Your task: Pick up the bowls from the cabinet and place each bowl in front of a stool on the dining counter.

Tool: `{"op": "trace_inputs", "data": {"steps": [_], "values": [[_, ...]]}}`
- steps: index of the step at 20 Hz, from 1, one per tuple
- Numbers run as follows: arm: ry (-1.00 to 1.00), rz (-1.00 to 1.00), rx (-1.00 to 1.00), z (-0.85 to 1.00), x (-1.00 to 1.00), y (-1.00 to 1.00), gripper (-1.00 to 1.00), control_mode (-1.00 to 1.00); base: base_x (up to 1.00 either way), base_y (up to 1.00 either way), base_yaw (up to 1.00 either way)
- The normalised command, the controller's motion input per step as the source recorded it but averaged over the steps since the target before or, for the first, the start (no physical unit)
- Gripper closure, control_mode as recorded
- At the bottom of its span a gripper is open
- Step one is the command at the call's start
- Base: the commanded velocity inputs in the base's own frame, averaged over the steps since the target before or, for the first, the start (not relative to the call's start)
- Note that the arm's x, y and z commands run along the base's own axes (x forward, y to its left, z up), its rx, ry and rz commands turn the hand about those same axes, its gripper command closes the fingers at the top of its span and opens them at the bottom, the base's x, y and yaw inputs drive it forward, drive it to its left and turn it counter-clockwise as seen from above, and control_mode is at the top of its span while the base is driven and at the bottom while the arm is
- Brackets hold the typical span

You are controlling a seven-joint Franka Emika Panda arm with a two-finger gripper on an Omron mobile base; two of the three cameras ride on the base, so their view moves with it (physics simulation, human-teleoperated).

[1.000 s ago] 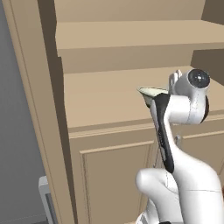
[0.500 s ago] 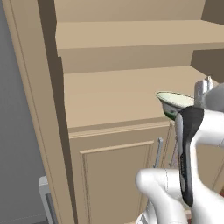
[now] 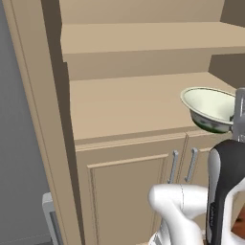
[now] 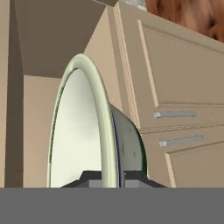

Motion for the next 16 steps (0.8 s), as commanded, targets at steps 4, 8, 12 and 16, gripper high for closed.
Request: {"op": "trace_inputs", "data": {"steps": [4, 8, 12, 16], "values": [[0.04, -0.03, -0.16, 0.26, -0.32, 0.03, 1.0, -1.0, 0.0, 0.0, 0.0], [0.07, -0.06, -0.1, 0.0, -0.29, 0.0, 1.0, -1.0, 0.0, 0.0, 0.0], [0.01, -0.05, -0.01, -0.01, -0.16, 0.0, 1.0, -1.0, 0.0, 0.0, 0.0], [0.0, 0.0, 0.0, 0.0, -0.01, 0.0, 1.0, -1.0, 0.0, 0.0, 0.0]]}}
